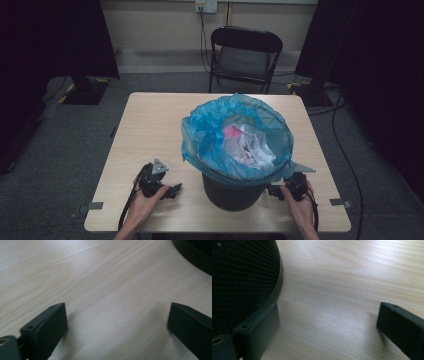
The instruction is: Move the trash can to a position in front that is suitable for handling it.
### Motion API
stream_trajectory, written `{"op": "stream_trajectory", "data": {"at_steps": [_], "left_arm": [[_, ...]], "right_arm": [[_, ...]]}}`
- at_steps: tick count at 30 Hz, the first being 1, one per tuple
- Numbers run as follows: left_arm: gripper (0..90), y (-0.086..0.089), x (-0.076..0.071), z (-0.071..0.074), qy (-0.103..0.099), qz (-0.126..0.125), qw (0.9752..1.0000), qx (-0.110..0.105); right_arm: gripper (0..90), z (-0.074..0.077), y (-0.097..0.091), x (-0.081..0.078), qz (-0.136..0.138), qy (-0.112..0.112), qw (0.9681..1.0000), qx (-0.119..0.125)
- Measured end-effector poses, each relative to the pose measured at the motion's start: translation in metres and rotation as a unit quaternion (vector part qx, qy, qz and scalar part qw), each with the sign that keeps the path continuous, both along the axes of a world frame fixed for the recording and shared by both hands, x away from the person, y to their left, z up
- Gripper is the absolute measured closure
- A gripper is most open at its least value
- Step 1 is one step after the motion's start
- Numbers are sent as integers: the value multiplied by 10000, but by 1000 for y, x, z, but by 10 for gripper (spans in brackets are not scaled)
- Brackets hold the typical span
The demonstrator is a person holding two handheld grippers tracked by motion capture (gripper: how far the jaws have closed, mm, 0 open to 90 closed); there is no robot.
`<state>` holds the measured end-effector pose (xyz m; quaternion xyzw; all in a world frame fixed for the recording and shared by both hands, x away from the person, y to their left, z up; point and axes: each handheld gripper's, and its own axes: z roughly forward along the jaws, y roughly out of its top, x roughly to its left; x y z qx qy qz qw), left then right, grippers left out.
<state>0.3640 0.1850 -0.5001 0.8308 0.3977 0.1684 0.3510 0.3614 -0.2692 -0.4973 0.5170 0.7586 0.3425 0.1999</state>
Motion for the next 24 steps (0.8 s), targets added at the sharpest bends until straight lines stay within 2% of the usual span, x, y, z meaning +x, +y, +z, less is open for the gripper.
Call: {"op": "stream_trajectory", "data": {"at_steps": [1,2,3,4,5,6,8,9,11,12,14,16,17,19,22,24], "left_arm": [[77,1,-1,1,-7,-22,10000,38],[96,0,-2,1,-22,-31,10000,26],[122,0,-3,2,-9,-54,10000,-13],[158,0,-4,3,-51,-48,10000,65],[162,-1,-6,4,-117,-8,9999,115],[153,-2,-7,5,-159,-28,9998,117],[161,-2,-9,7,-110,-44,9999,-69],[166,-2,-10,10,-144,-78,9997,-155],[167,-3,-12,15,-174,-105,9995,-237],[166,-4,-13,18,-189,-117,9991,-347],[169,-6,-15,26,-250,-194,9980,-545],[174,-10,-16,34,-267,-349,9957,-815],[175,-13,-18,38,-297,-432,9949,-864],[176,-21,-20,43,-387,-532,9943,-834],[174,-32,-17,48,-321,-666,9938,-832],[173,-39,-18,49,-490,-616,9949,-631]], "right_arm": [[195,2,-1,-1,19,-22,10000,29],[220,3,-2,-1,83,-52,9999,73],[163,5,-2,-2,161,-36,9997,166],[128,7,-2,-3,149,-50,9997,193],[187,10,-1,-5,138,-181,9997,130],[187,13,-1,-6,210,-163,9995,179],[173,18,-1,-8,310,-81,9986,420],[201,21,-1,-11,311,-109,9983,485],[200,28,-3,-16,324,-218,9976,567],[203,30,-4,-18,330,-266,9971,626],[210,39,-6,-22,362,-346,9970,582],[210,46,-8,-25,300,-371,9960,750],[212,49,-8,-26,304,-390,9956,792],[215,54,-9,-30,307,-449,9950,839],[220,57,-10,-34,373,-433,9949,833],[220,57,-10,-36,356,-444,9949,828]]}}
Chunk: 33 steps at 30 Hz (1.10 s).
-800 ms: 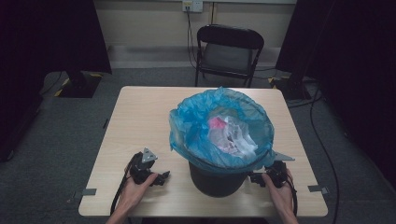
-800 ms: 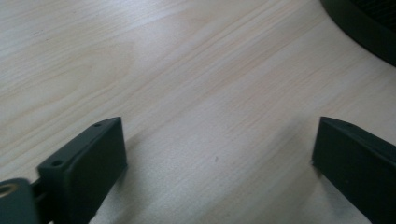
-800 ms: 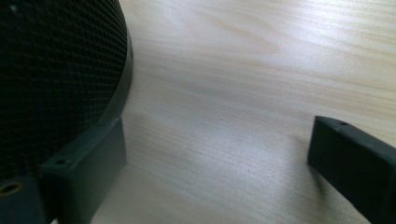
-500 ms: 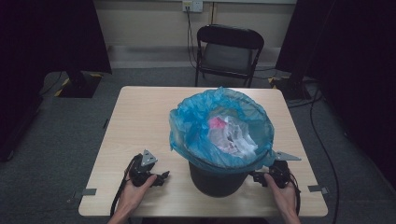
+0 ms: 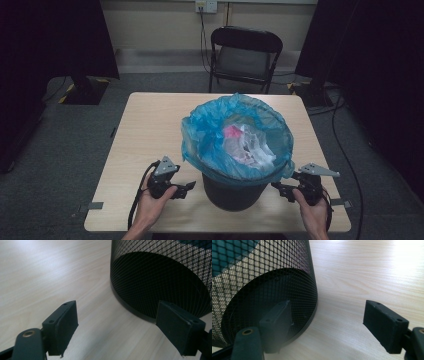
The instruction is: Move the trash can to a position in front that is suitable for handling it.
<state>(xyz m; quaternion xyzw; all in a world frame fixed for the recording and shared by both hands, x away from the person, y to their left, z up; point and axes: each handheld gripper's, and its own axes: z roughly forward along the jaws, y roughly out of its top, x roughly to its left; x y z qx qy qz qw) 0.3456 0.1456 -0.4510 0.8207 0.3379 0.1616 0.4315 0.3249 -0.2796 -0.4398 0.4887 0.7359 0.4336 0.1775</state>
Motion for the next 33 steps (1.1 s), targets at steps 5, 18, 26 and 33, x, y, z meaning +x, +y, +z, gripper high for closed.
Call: {"op": "stream_trajectory", "data": {"at_steps": [5,18,26,33], "left_arm": [[180,-13,6,0,149,-83,9998,66],[240,-11,27,3,32,404,9990,184],[253,-1,34,4,-42,428,9990,123],[256,7,41,2,-59,463,9989,22]], "right_arm": [[223,3,5,0,-13,-38,10000,-12],[279,1,16,10,-113,-22,9999,33],[277,-1,22,26,-35,7,9999,145],[291,-3,29,40,-63,-2,9997,253]]}}
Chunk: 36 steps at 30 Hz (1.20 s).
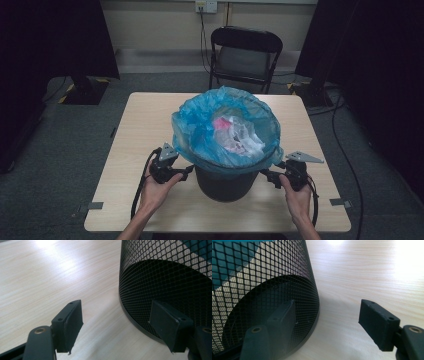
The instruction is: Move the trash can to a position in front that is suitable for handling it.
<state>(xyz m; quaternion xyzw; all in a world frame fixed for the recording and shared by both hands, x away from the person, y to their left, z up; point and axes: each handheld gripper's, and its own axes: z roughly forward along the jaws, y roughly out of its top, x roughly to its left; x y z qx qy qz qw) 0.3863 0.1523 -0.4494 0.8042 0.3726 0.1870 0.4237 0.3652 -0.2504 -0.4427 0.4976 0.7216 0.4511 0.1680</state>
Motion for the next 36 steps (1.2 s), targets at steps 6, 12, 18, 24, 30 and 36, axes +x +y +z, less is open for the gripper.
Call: {"op": "stream_trajectory", "data": {"at_steps": [6,12,18,24,30,36], "left_arm": [[274,10,8,-3,47,-22,9999,-128],[281,19,12,-3,105,42,9998,-178],[285,28,15,-5,183,153,9992,-334],[307,37,14,-3,213,156,9988,-422],[295,43,5,5,285,-89,9979,-580],[328,57,-9,20,186,-199,9974,-670]], "right_arm": [[305,-3,7,11,-6,-16,9999,146],[311,-4,15,24,50,-21,9998,196],[321,-4,23,35,119,9,9997,219],[334,-1,33,46,155,41,9998,126],[270,6,28,40,354,-50,9990,281],[267,25,22,21,622,-292,9974,226]]}}
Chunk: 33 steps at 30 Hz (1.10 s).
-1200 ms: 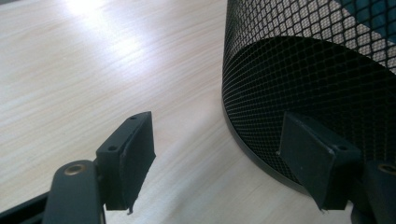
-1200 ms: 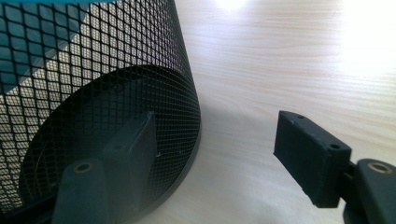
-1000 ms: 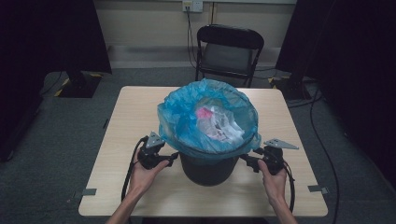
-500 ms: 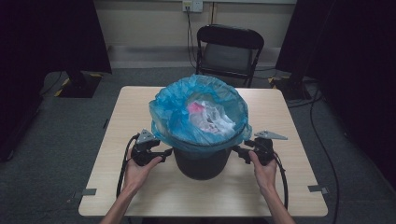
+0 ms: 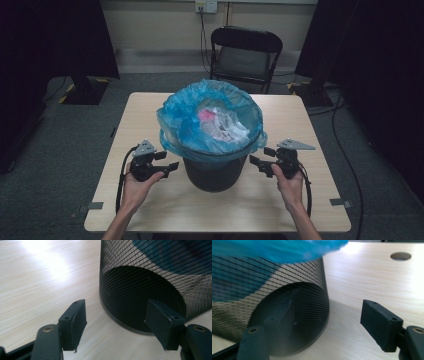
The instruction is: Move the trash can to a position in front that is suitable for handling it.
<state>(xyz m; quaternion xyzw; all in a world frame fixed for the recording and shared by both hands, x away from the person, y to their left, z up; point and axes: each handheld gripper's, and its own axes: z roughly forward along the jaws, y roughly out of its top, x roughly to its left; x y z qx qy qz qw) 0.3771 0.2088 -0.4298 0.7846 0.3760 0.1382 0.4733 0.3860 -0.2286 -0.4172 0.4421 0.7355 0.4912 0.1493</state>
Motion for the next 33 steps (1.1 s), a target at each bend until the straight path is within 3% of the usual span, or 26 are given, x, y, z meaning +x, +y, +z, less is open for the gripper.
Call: {"op": "stream_trajectory", "data": {"at_steps": [4,6,7,11,14,16,18,20,23,25,27,29,33], "left_arm": [[344,14,-11,13,-190,20,9998,-105],[363,21,-11,18,-321,160,9993,-39],[362,24,-7,21,-311,236,9992,-3],[394,32,17,19,-231,624,9966,-494],[375,26,38,13,-121,758,9956,-546],[334,17,49,11,-25,704,9956,-621],[317,11,54,12,-59,723,9957,-577],[293,6,56,12,-46,549,9958,-733],[304,-2,53,14,-63,244,9962,-829],[392,-3,50,14,-174,274,9958,-855],[378,1,50,16,-129,152,9954,-935],[372,5,48,17,-116,69,9930,-1174],[374,5,44,18,-99,-94,9930,-1172]], "right_arm": [[277,15,-6,-8,18,-194,9998,30],[284,24,-9,-9,-28,-281,9996,-35],[286,28,-10,-7,-74,-299,9995,-91],[314,39,-14,14,-338,-339,9986,-220],[308,39,-11,33,-427,-278,9986,-130],[299,39,-3,43,-500,-298,9981,-182],[296,40,5,51,-465,-307,9983,-152],[321,40,9,53,-391,-331,9987,-6],[350,39,11,50,-354,-429,9984,47],[354,38,10,47,-211,-395,9989,155],[357,37,9,42,-114,-404,9989,216],[358,37,8,36,-17,-430,9988,250],[362,38,5,22,119,-468,9986,211]]}}
